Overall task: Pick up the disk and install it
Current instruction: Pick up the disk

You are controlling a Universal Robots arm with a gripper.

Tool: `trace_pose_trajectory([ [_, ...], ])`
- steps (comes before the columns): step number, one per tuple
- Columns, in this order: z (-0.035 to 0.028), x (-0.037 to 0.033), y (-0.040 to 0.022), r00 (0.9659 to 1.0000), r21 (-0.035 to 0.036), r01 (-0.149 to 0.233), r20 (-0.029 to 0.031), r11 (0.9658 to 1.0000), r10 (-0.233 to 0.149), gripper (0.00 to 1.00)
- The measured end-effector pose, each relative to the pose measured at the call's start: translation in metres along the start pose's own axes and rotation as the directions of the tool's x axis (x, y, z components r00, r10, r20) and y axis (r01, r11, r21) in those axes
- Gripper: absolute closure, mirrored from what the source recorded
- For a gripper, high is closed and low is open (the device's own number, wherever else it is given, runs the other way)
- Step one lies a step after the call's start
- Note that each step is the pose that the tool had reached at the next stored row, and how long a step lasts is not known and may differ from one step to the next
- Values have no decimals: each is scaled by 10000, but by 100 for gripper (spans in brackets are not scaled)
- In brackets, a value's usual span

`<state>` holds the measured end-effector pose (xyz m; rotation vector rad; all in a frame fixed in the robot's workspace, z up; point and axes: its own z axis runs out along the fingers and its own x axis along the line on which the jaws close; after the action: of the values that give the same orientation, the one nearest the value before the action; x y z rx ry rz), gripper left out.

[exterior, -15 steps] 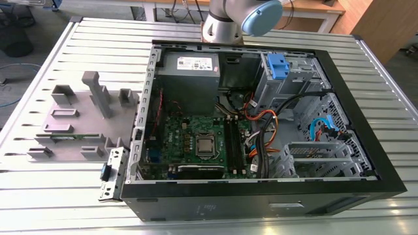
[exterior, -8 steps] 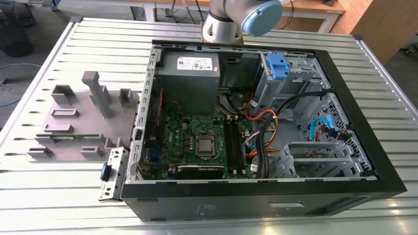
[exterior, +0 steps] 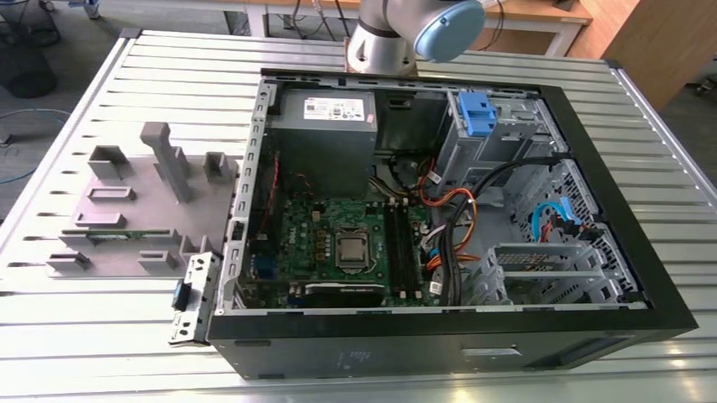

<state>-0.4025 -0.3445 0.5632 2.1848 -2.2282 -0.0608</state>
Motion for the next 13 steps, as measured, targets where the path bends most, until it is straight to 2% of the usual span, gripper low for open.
trace_pose_trajectory([
  [10, -1, 0, 0, 10000, -1, 0, -1, 10000, 0, 65],
  [13, -1, -1, -24, 10000, -2, -1, -1, 10000, 1, 65],
])
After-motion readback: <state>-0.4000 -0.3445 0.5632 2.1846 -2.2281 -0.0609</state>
